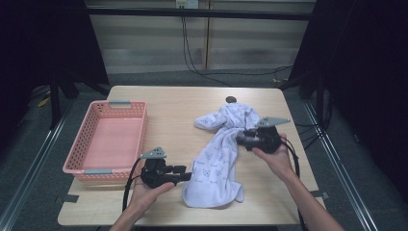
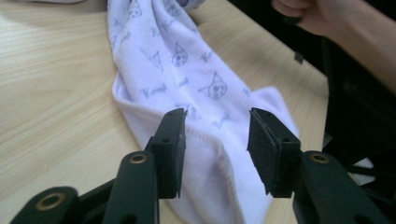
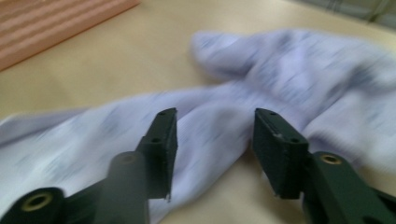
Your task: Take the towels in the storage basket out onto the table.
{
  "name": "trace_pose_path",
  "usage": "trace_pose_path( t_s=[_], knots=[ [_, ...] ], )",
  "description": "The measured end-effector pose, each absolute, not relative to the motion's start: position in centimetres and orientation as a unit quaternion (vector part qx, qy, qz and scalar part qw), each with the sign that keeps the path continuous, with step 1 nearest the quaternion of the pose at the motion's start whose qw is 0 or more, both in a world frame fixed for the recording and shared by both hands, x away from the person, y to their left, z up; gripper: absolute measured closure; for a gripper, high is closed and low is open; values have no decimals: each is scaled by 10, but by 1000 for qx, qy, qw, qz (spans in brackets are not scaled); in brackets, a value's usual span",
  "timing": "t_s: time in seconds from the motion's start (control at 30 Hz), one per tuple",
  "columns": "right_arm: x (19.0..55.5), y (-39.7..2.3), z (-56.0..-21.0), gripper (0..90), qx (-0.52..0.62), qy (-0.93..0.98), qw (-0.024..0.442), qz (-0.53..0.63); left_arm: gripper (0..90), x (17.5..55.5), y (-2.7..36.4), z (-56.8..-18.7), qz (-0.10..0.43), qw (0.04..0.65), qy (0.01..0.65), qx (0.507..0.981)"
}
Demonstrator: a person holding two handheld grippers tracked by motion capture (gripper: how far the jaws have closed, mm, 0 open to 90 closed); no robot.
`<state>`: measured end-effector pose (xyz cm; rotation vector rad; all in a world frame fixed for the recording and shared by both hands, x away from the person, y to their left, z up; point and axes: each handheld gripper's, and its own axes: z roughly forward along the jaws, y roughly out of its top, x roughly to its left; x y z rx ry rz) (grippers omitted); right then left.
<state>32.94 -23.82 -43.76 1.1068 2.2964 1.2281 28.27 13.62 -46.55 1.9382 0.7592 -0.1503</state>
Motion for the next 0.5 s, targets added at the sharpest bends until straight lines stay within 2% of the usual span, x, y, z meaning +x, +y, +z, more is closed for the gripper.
trace_pose_path(
  t_s=[0.13,0.27,0.3,0.37,0.4,0.43,0.5],
  knots=[
    [280,-235,-457,570,362,829,70,420,478,280,131,-466,-59,497,306,810],
    [256,-231,-477,506,361,838,30,408,473,284,121,-474,-51,465,306,829],
    [255,-230,-482,481,365,839,33,402,528,284,120,-476,-49,459,308,832],
    [256,-227,-490,487,368,842,12,396,734,285,118,-480,-37,441,309,842],
    [258,-224,-495,582,367,847,-1,384,825,286,119,-480,-36,439,309,843],
    [258,-223,-497,692,362,850,-16,383,862,286,121,-479,-31,440,311,842],
    [258,-226,-495,864,356,845,-22,398,874,288,129,-474,-27,455,324,829]
  ],
)
